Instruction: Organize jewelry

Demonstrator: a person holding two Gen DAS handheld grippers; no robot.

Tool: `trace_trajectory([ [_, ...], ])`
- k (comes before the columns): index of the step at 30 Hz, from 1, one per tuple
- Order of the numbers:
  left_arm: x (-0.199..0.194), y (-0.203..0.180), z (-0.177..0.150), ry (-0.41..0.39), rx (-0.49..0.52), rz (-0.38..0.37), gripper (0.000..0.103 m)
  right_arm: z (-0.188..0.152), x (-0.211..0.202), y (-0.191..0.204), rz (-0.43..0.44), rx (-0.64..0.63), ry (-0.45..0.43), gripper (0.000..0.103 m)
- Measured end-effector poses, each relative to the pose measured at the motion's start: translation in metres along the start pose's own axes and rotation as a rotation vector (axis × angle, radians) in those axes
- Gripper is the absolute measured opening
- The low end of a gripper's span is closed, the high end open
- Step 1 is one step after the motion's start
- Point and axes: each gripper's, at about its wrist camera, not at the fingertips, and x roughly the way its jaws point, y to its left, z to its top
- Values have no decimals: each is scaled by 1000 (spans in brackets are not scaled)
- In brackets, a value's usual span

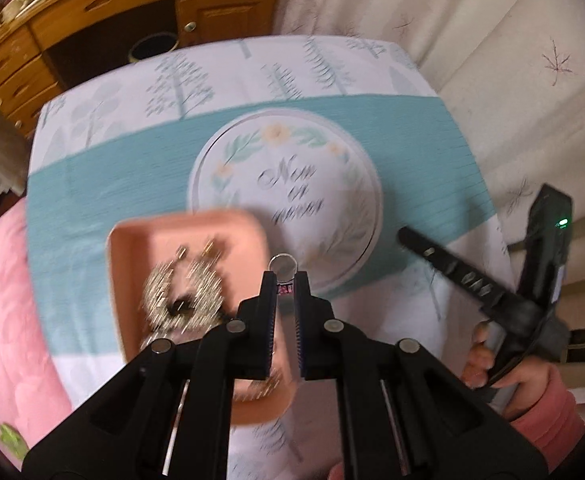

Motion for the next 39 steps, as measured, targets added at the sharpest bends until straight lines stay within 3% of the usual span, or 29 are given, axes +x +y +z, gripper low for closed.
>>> trace_trajectory([
  [9,-22,42,-43,29,9,7,6,-55,-29,29,119,122,-9,14],
  [17,-33,61,-56,25,94,-9,6,-116,-41,83,206,102,-18,15],
  [23,-33,71,-61,43,162,-9,7,-151,-36,133,147,4,-32,16],
  [24,-33,73,-61,51,164,-3,7,-154,-35,139,118,0,-33,22],
  [25,-32,76,-62,61,158,4,7,-158,-35,145,81,1,-34,37],
  [28,-32,85,-67,81,145,14,12,-166,-41,153,79,-5,-60,43],
  [30,-33,91,-73,87,131,31,41,-167,-44,154,61,-22,-62,45],
  [31,-35,94,-77,83,119,37,65,-167,-45,154,39,-25,-55,54],
  [32,-38,97,-82,68,99,41,73,-164,-45,151,21,-28,-47,60],
  [34,-40,103,-91,60,69,47,73,-165,-45,146,-21,-32,-23,80],
  [36,-39,105,-103,86,38,41,73,-170,-48,138,-58,-33,-3,91],
  [39,-34,104,-123,127,5,45,73,-175,-47,122,-142,-65,23,93],
])
